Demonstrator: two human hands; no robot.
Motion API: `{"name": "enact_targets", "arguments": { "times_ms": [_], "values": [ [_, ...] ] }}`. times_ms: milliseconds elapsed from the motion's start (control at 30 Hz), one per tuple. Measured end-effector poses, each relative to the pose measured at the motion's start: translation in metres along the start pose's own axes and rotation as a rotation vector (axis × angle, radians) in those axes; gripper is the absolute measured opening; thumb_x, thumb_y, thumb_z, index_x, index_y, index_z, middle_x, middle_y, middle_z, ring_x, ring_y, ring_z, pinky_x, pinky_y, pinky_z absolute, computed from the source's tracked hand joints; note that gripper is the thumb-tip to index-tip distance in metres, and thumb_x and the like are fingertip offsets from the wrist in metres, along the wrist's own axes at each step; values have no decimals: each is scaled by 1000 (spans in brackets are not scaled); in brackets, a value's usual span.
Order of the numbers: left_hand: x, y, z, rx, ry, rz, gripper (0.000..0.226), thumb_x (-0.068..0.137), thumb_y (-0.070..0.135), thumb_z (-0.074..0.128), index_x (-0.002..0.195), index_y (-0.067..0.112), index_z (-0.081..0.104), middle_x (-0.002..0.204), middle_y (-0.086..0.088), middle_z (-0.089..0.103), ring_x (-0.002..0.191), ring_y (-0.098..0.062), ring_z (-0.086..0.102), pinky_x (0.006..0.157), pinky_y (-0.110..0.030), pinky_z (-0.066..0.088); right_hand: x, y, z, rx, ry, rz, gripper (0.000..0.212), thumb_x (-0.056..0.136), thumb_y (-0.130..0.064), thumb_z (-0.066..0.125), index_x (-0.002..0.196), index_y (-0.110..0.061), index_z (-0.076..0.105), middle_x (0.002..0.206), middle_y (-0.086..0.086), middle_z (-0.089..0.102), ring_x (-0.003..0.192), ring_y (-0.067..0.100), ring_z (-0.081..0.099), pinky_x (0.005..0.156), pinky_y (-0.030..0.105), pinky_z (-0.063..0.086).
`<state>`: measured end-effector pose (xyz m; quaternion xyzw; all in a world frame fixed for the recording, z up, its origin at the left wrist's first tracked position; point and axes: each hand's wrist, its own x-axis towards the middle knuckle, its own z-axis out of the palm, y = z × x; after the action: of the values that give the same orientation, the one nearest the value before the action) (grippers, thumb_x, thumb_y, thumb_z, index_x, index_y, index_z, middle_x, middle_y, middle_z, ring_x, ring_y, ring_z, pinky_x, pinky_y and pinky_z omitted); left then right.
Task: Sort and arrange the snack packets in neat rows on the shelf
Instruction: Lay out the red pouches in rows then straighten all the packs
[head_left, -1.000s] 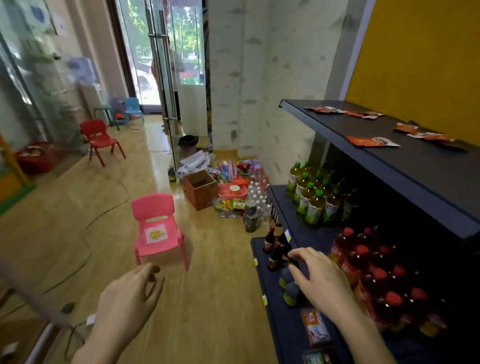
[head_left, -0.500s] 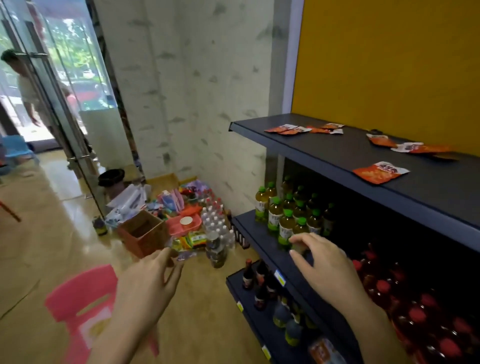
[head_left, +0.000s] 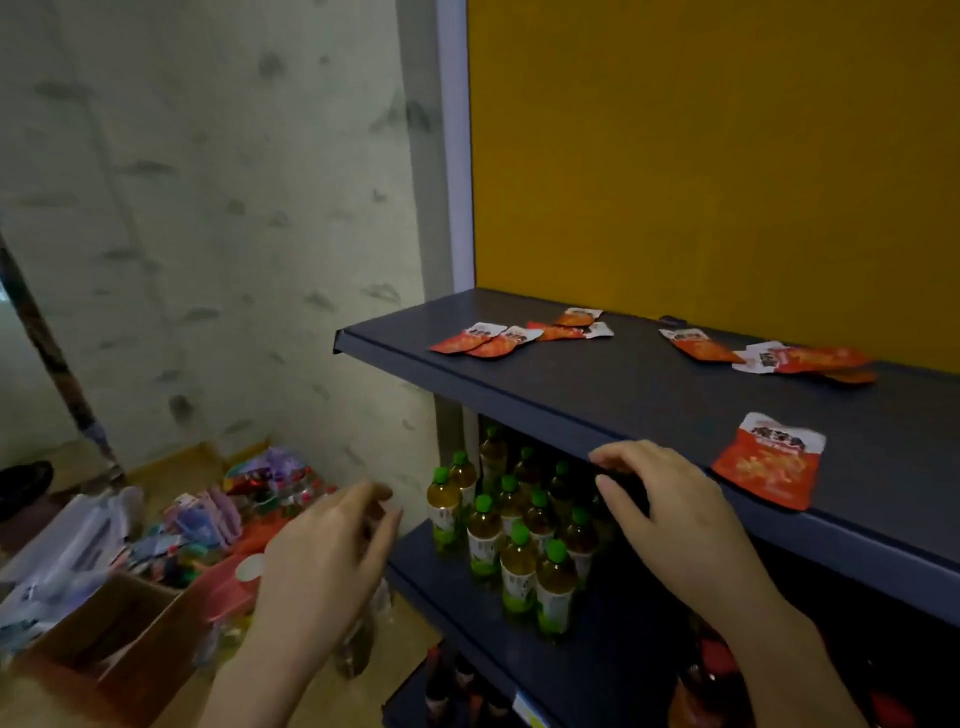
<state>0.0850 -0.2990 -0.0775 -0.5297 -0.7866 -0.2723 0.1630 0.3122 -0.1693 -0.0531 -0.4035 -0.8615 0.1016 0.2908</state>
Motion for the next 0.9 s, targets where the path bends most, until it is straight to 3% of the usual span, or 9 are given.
{"name": "enact_targets", "arguments": {
  "times_ms": [100, 167, 267, 400, 500, 667, 767, 900],
  "values": [
    [48, 0, 13, -57, 28, 74, 23, 86, 42, 54, 92, 23, 66, 74, 10, 67, 59, -5, 57, 48, -8, 30, 27, 8, -8, -56, 54, 31, 26, 95, -31, 44, 119, -32, 53, 117, -19, 54, 115, 1, 46, 91, 19, 35],
    [74, 5, 23, -104, 15, 115, 31, 86, 47, 46, 92, 23, 65, 76, 9, 67, 59, -8, 57, 48, -17, 39, 37, 14, -16, -94, 76, 67, 27, 95, -31, 43, 121, -32, 52, 120, -19, 54, 117, 2, 45, 92, 18, 33],
    [110, 16, 37, -167, 9, 142, 20, 87, 37, 56, 95, 21, 65, 82, 5, 67, 61, -15, 56, 56, -28, 44, 43, 24, -26, -164, 116, 144, 27, 95, -31, 44, 120, -32, 53, 119, -19, 54, 116, 2, 45, 83, 15, 28],
    [160, 27, 59, -241, 30, 197, 14, 85, 28, 61, 92, 17, 65, 84, -1, 66, 77, -26, 63, 61, -32, 43, 45, 37, -36, -275, 214, 302, 26, 92, -34, 48, 117, -33, 55, 117, -19, 56, 112, 6, 48, 88, 23, 35],
    [200, 29, 81, -234, 16, 200, 23, 86, 28, 60, 98, 10, 66, 94, -10, 68, 92, -32, 59, 73, -41, 47, 47, 48, -38, -345, 235, 462, 27, 91, -39, 50, 116, -31, 56, 120, -14, 55, 114, 12, 47, 90, 29, 38],
    [267, 18, 118, -84, -218, 87, 45, 93, 37, 44, 117, 2, 56, 120, -24, 58, 113, -41, 46, 88, -48, 42, 50, 60, -36, -343, 218, 716, 30, 89, -44, 51, 117, -35, 58, 129, -7, 50, 118, 19, 45, 92, 32, 39],
    [295, 10, 135, 14, -444, 76, 56, 91, 48, 41, 121, 1, 49, 131, -23, 50, 120, -41, 40, 96, -46, 38, 54, 65, -36, -308, 234, 814, 46, 85, -49, 55, 128, -32, 50, 137, -3, 45, 123, 22, 43, 96, 33, 37],
    [317, 5, 145, -69, -487, 86, 66, 77, 60, 57, 107, 1, 49, 119, -24, 55, 109, -40, 48, 86, -43, 42, 59, 70, -42, -392, 230, 1014, 82, 76, -64, 56, 140, -18, 33, 141, 7, 41, 129, 28, 38, 101, 39, 37]
  ]
}}
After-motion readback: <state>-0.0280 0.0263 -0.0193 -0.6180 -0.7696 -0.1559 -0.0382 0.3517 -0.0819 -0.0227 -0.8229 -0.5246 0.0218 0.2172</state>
